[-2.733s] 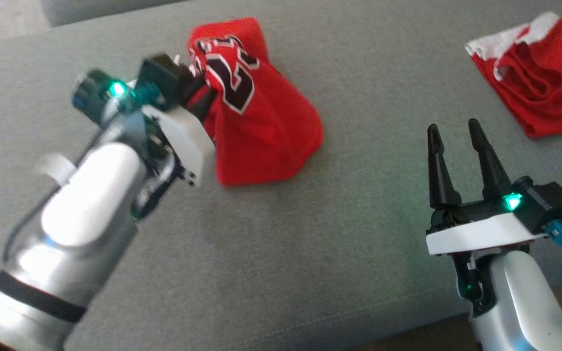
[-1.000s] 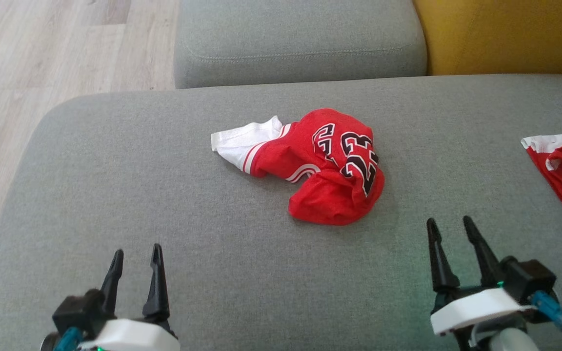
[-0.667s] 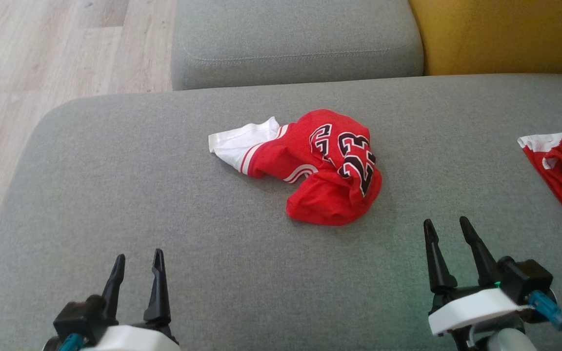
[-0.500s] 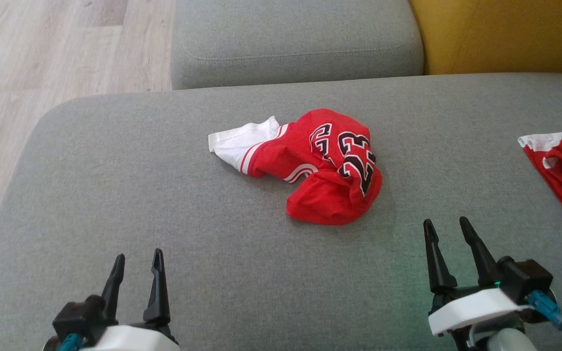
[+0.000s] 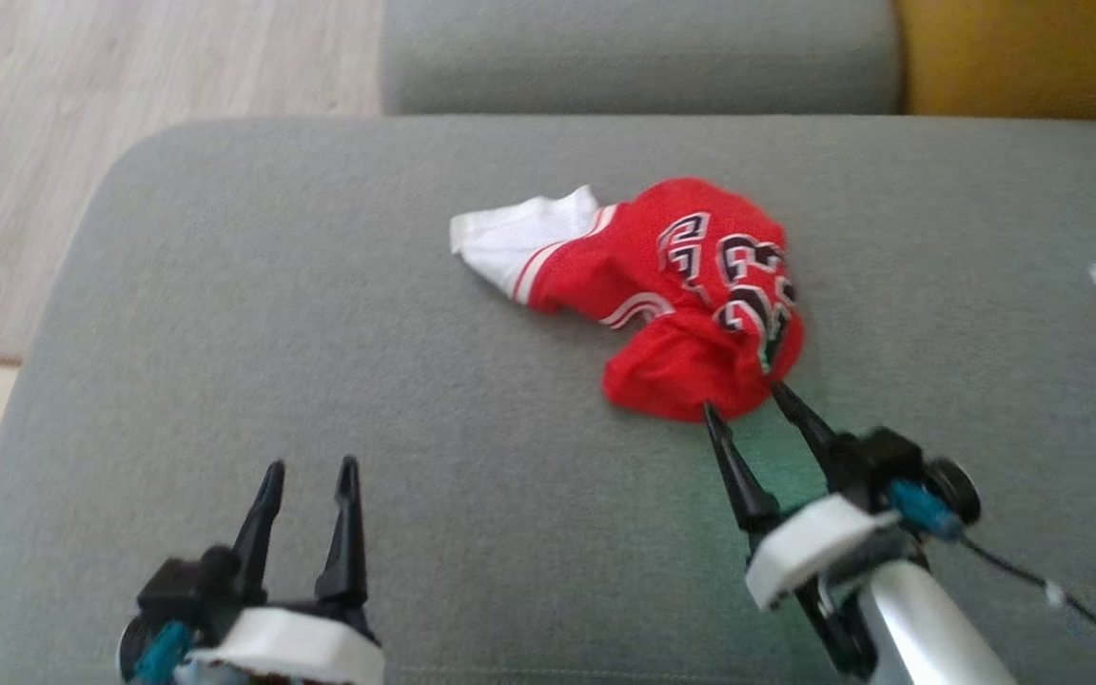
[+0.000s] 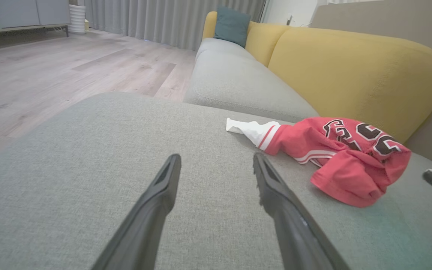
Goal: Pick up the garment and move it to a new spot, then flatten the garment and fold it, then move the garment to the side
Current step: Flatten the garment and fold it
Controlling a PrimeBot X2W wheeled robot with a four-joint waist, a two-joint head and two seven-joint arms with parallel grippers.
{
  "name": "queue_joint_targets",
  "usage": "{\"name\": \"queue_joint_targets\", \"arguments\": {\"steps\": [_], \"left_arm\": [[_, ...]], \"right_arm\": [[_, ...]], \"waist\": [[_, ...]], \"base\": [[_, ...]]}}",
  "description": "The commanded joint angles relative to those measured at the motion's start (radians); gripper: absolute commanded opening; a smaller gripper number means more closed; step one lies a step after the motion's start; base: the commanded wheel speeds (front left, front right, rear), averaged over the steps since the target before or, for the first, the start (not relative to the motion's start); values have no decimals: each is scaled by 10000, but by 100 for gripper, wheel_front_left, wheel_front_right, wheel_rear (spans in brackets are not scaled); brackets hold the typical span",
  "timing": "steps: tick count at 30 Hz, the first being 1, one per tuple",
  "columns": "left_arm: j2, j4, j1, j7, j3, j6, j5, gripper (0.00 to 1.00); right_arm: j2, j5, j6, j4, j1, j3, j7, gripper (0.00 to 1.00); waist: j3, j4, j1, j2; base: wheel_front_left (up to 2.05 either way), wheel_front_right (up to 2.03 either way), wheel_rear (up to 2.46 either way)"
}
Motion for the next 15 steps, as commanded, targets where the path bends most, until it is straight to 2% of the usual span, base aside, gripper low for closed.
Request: {"name": "queue_joint_targets", "arguments": {"steps": [1,4,6,10,11,12,14,15], "left_arm": [[-87,-306,-693,-122,219,-69,82,100],[-198,-257,-894,-122,111,-155,121,100],[-280,-180,-1039,-122,-5,-212,128,100],[-343,-148,-1123,-122,-74,-206,83,100],[-352,-152,-1123,-122,-74,-197,68,100],[-359,-154,-1114,-122,-67,-186,56,100],[-369,-147,-1089,-122,-54,-169,39,100],[-372,-148,-1075,-122,-37,-152,34,100]], "right_arm": [[-33,-165,71,19,-780,334,66,100],[-33,-640,71,960,-1544,421,158,100],[-33,-1368,71,1974,-2185,252,314,100],[-33,-2249,71,3031,-2717,-167,626,100],[-33,-2335,71,3159,-2799,-288,578,85],[-33,-2457,71,3279,-2870,-407,555,49],[-33,-2641,71,3504,-2968,-581,528,28],[-33,-2722,71,3612,-3011,-640,513,21]], "waist": [[428,483,0,-1],[750,932,0,-1],[978,1406,0,-1],[1140,1875,0,-1],[1155,1937,0,-1],[1166,1970,0,-1],[1169,1985,0,-1],[1165,1955,0,-1]], "base": [[0,0,0],[0,0,0],[0,0,0],[0,0,0],[0,0,0],[0,0,0],[0,0,0],[0,0,0]]}}
